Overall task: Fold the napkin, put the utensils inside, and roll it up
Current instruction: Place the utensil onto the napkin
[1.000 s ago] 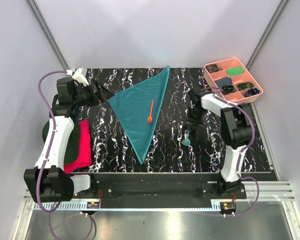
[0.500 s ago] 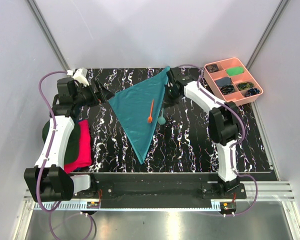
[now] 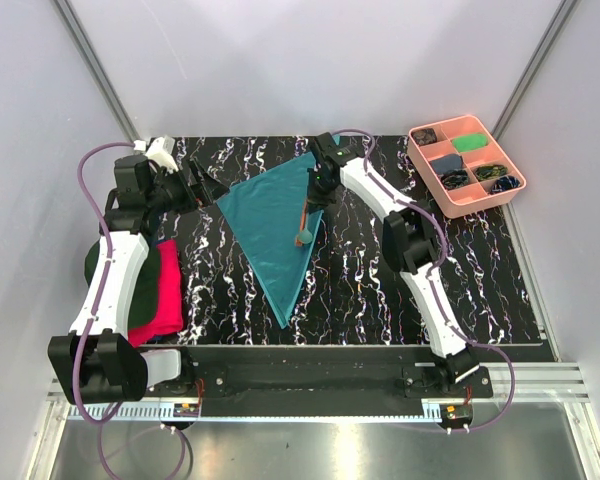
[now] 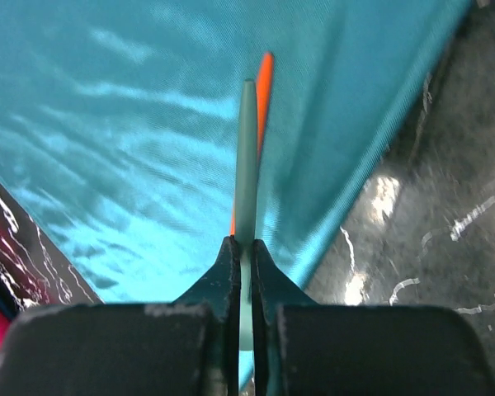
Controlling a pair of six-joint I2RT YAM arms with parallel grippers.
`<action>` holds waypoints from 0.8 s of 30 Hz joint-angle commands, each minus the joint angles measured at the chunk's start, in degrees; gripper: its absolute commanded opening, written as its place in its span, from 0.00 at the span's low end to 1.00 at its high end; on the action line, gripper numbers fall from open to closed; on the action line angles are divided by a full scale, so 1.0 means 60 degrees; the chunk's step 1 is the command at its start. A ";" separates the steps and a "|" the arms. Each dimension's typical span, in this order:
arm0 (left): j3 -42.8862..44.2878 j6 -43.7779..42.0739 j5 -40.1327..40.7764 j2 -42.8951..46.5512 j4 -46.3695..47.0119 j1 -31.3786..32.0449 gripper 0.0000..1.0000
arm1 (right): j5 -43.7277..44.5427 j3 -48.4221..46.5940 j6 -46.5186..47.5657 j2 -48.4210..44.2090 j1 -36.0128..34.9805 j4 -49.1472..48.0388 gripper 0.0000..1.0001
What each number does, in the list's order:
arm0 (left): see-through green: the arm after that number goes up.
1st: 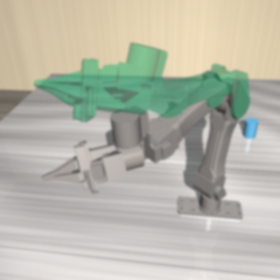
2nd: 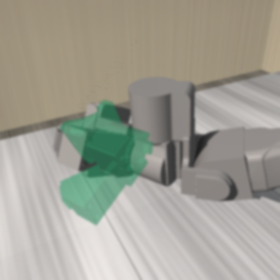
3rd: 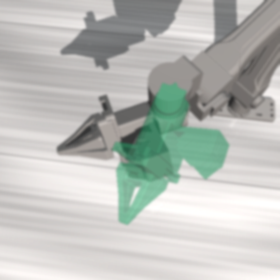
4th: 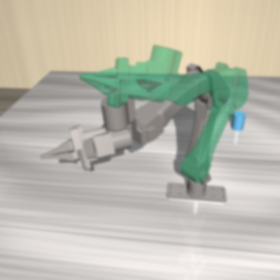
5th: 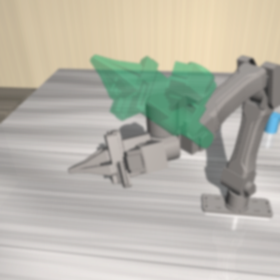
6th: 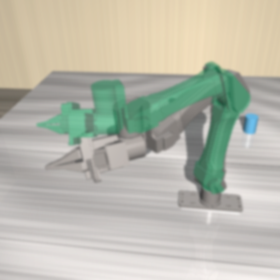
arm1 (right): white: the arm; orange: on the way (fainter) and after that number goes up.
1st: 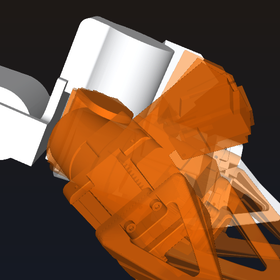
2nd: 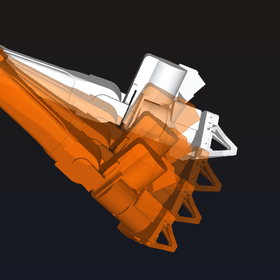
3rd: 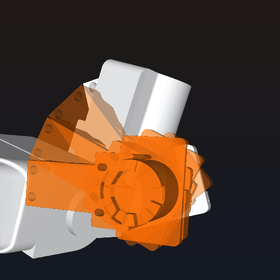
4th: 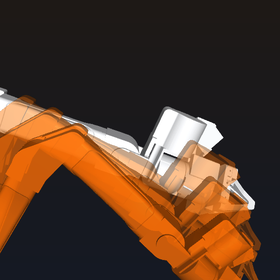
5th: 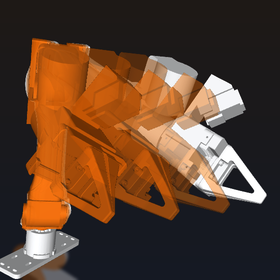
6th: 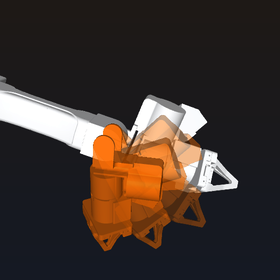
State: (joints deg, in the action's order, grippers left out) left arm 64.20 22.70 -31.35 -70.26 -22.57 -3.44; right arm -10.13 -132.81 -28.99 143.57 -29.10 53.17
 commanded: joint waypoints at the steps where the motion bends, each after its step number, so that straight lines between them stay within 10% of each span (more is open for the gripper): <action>1: 0.0037 0.0070 -0.0282 -0.0024 0.0436 0.0002 0.92 | 0.0281 -0.1593 0.0028 0.0665 -0.0101 0.1099 0.00; 24: 0.0037 0.0128 -0.0370 0.0006 0.0480 -0.0012 0.92 | 0.0414 -0.1902 -0.0163 0.1267 -0.0115 0.1159 0.00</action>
State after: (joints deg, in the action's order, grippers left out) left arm 64.20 22.98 -31.79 -70.26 -22.55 -3.44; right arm -8.10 -141.43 -29.17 150.91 -29.36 59.83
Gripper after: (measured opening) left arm 0.915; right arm 0.022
